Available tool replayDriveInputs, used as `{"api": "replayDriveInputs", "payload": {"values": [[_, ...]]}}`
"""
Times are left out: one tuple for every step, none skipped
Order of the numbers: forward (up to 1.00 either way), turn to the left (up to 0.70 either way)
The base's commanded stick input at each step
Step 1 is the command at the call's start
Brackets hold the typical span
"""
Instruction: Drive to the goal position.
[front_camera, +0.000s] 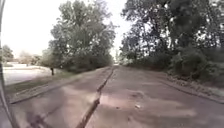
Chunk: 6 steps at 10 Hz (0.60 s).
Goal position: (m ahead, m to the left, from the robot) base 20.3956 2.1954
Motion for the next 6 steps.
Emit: {"api": "replayDriveInputs", "payload": {"values": [[0.70,0.00],[0.70,0.00],[0.70,0.00],[0.70,0.00],[0.70,0.00],[0.70,0.00]]}}
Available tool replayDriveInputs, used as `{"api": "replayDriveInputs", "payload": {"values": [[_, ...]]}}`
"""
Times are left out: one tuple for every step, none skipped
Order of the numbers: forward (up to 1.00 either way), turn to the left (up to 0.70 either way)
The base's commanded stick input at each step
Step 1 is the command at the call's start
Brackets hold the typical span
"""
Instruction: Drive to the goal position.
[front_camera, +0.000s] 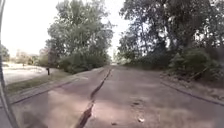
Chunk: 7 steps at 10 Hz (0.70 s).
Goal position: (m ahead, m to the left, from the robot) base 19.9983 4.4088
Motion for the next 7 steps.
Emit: {"api": "replayDriveInputs", "payload": {"values": [[0.70,0.00],[0.70,0.00],[0.70,0.00],[0.70,0.00],[0.70,0.00],[0.70,0.00],[0.70,-0.01]]}}
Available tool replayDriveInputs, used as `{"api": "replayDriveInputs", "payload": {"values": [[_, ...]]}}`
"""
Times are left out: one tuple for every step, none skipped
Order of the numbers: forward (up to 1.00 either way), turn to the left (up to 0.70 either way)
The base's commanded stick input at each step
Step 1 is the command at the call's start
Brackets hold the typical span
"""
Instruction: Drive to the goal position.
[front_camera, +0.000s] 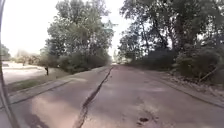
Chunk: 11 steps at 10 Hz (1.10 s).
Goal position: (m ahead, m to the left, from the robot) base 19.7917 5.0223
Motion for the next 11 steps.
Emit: {"api": "replayDriveInputs", "payload": {"values": [[0.70,-0.03],[0.70,-0.03],[0.70,-0.03],[0.70,-0.02],[0.70,0.00],[0.70,0.00],[0.70,0.00],[0.70,0.00],[0.70,0.00],[0.70,0.00],[0.70,0.00]]}}
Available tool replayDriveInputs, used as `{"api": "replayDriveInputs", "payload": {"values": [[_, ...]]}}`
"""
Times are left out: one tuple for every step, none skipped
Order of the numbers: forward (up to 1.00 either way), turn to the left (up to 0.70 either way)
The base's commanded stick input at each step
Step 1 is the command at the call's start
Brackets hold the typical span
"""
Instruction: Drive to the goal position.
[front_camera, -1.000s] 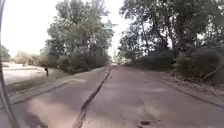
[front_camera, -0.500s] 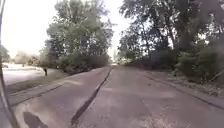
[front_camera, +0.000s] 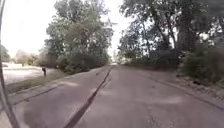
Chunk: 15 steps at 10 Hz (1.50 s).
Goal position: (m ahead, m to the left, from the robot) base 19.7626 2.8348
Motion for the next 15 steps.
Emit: {"api": "replayDriveInputs", "payload": {"values": [[0.70,0.00],[0.70,0.00],[0.70,-0.02],[0.70,-0.04],[0.70,0.00],[0.70,0.00],[0.70,0.00],[0.70,0.00],[0.70,0.00],[0.70,0.00],[0.70,0.00],[0.70,0.00],[0.70,0.00],[0.70,0.00],[0.70,0.00]]}}
